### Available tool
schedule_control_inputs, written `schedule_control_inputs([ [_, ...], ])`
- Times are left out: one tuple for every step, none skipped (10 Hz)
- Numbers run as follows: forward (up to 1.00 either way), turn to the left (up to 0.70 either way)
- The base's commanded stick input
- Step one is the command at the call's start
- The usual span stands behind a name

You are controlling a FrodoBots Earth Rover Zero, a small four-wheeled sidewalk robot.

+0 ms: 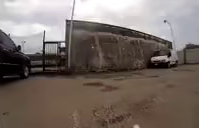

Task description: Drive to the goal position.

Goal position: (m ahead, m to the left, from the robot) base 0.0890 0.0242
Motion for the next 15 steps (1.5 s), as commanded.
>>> schedule_control_inputs([
  [1.0,-0.27],
  [1.0,-0.27],
  [1.0,-0.27],
  [1.0,-0.27],
  [1.0,-0.27],
  [1.0,-0.27],
  [1.0,-0.27],
  [1.0,-0.27],
  [1.0,-0.27],
  [1.0,-0.27],
  [1.0,-0.27],
  [1.0,-0.27],
  [1.0,-0.27],
  [1.0,-0.27],
  [1.0,-0.27],
])
